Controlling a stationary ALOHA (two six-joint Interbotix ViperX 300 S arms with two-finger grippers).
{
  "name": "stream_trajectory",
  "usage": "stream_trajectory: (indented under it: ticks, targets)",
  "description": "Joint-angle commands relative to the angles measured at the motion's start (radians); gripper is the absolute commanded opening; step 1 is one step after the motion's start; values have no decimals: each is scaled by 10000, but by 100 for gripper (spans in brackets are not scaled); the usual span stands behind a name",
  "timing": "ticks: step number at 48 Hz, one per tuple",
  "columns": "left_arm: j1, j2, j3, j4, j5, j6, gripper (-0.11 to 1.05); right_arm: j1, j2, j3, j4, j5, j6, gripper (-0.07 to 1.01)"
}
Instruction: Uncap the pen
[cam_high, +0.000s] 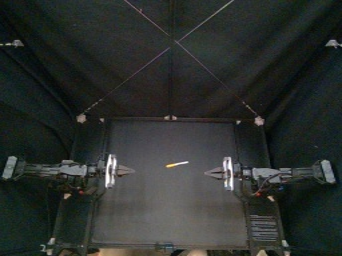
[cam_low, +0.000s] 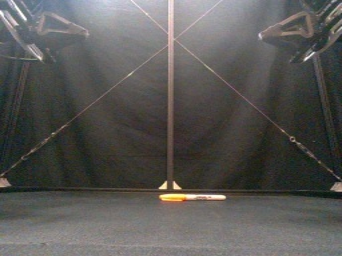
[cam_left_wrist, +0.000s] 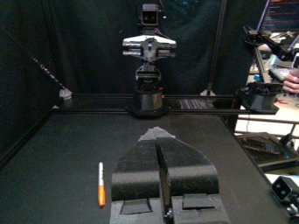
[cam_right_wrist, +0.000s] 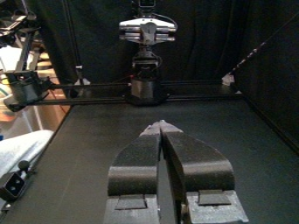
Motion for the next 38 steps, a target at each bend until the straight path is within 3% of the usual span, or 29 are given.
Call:
stream_trajectory:
  ticks: [1,10,18,26,32,38]
  targets:
    - [15,245,-169,-61,-307,0,-9,-445,399,-169,0,-92,31,-5]
    - [15,1258,-230,-61,-767,31,1,-1488,2316,-690,-199,-61,-107,1]
    - [-15,2516,-414,-31,-1181,46,3,-2240,4495,-1626,-1258,245,31,8]
    - [-31,3375,-491,31,-1304,61,3,-2546,6366,-2761,-1994,1580,46,24]
    - [-92,3728,-522,31,-1304,46,4,-2608,7639,-3543,-2040,2485,0,44]
    - [-169,3942,-552,15,-1304,46,7,-2623,8575,-4034,-2056,2746,0,65]
